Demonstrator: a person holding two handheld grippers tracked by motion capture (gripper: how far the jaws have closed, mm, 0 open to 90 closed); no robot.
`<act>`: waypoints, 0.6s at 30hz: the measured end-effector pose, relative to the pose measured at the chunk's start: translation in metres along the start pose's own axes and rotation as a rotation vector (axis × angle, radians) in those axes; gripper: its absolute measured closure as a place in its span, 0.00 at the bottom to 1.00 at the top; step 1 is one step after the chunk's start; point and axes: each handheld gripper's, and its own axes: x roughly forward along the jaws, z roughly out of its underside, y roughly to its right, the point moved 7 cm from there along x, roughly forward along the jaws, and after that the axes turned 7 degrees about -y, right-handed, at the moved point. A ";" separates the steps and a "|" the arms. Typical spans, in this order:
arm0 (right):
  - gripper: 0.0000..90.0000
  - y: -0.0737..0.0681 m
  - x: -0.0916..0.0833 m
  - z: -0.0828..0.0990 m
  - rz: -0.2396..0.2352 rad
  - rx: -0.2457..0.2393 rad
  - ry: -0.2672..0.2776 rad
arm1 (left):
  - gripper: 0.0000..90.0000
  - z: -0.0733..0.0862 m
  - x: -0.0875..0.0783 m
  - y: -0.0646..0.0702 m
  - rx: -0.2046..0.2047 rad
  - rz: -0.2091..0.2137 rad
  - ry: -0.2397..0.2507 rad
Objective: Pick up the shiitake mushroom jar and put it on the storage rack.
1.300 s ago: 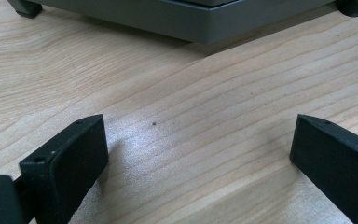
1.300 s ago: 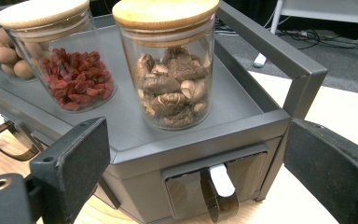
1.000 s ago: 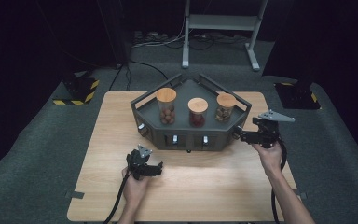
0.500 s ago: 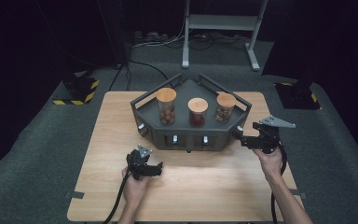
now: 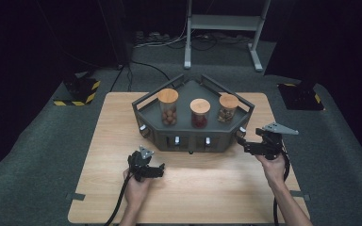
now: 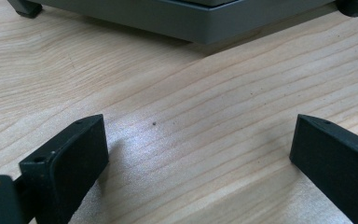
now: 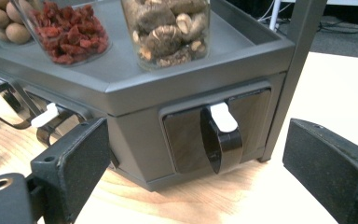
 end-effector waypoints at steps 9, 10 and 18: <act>0.08 0.001 0.004 0.012 0.000 0.008 -0.017 | 0.05 0.000 0.000 0.000 0.000 0.000 0.000; 0.08 0.001 0.004 0.013 0.001 0.007 -0.017 | 0.05 0.000 0.000 0.000 0.000 0.000 0.000; 0.08 0.001 0.009 0.023 0.006 0.011 -0.034 | 0.05 0.000 0.000 0.000 0.000 0.000 0.000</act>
